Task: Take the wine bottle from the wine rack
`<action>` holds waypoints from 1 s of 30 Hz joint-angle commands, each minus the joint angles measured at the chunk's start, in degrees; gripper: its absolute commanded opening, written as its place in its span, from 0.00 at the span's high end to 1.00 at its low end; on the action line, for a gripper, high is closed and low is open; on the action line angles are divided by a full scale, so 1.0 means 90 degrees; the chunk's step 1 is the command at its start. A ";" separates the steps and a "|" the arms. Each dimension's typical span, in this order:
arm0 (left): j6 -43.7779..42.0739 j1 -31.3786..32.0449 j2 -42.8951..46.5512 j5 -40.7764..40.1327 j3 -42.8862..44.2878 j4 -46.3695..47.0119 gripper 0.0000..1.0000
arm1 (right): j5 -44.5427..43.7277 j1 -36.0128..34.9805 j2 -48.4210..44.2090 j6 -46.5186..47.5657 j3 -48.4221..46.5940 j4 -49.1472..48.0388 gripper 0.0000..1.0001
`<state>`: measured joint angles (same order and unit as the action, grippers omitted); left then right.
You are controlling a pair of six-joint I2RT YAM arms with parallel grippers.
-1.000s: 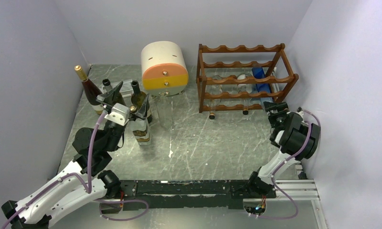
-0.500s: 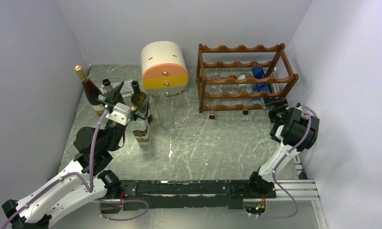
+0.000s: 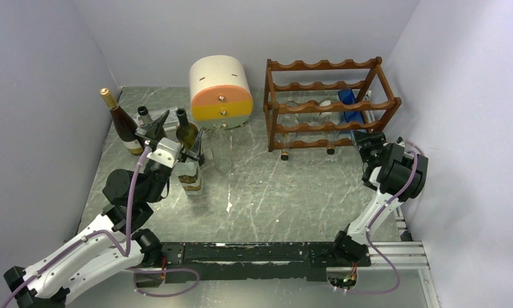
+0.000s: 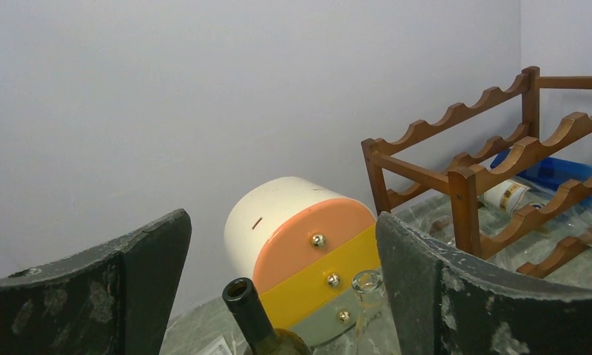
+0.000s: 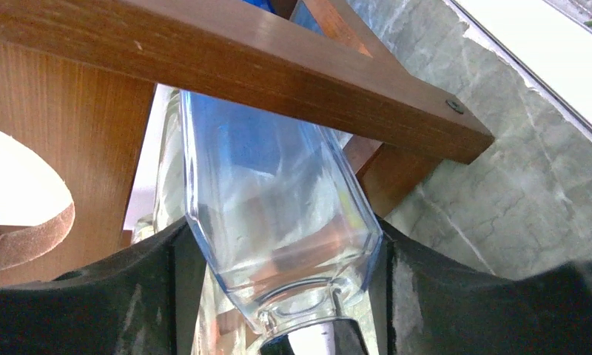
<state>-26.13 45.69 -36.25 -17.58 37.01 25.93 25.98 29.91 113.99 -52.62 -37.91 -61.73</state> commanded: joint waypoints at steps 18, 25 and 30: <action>0.0078 -0.0034 0.0013 0.0195 -0.0069 0.0223 0.03 | 0.0108 0.0143 -0.1489 0.0260 0.1803 -0.1172 0.87; 0.0046 0.0003 0.0034 0.0136 -0.0221 0.0386 0.04 | 0.0467 0.0690 -0.3081 0.0537 0.2658 0.0207 0.98; -0.0075 0.0114 0.0032 0.0012 -0.0348 0.0567 0.05 | 0.0325 0.0835 -0.5100 0.1356 0.2688 0.2746 1.00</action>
<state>-26.11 46.09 -36.23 -17.08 34.94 27.31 27.62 36.73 79.26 -46.87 -12.67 -51.75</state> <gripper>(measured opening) 0.956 0.643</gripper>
